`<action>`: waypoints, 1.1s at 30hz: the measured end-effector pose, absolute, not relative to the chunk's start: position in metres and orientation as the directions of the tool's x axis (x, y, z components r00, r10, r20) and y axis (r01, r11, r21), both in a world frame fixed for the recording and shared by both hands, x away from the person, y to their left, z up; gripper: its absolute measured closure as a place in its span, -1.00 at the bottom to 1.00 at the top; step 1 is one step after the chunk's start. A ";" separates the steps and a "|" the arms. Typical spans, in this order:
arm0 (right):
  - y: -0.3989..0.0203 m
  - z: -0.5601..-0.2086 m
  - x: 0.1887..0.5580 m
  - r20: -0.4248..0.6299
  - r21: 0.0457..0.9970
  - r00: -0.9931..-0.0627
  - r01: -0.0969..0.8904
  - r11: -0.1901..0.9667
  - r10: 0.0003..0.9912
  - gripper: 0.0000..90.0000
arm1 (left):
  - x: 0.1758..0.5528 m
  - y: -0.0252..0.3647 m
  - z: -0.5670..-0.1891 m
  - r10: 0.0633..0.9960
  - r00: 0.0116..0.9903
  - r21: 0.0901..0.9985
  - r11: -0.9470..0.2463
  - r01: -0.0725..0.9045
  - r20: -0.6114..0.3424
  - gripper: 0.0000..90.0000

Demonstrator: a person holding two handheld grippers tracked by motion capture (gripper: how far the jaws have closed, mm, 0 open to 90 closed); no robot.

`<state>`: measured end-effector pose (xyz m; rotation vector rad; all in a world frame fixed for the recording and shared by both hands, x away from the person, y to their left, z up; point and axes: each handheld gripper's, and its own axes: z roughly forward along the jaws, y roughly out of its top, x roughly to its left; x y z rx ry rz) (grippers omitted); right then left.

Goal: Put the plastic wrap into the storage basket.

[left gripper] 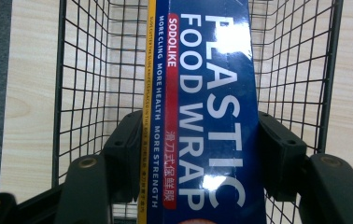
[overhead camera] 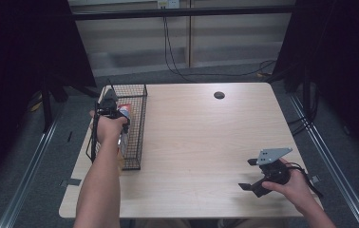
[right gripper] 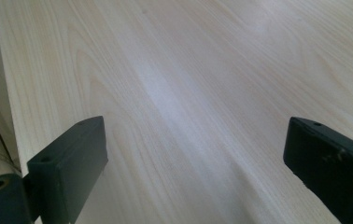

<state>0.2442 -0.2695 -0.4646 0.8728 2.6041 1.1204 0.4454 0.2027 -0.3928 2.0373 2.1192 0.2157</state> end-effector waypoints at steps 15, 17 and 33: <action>-0.269 -0.463 0.244 0.069 0.717 -0.811 0.445 0.537 0.581 -0.87 | 0.440 0.201 -0.372 0.998 0.013 0.296 0.008 0.955 -0.068 -0.24; -0.269 -0.463 0.244 0.067 0.713 -0.811 0.447 0.540 0.582 -0.87 | 0.438 0.201 -0.369 0.998 0.023 0.303 -0.002 0.953 -0.066 -0.26; -0.269 -0.463 0.244 0.069 0.717 -0.809 0.447 0.535 0.584 -0.87 | 0.423 0.192 -0.345 0.972 0.185 0.403 -0.113 0.908 -0.143 -0.49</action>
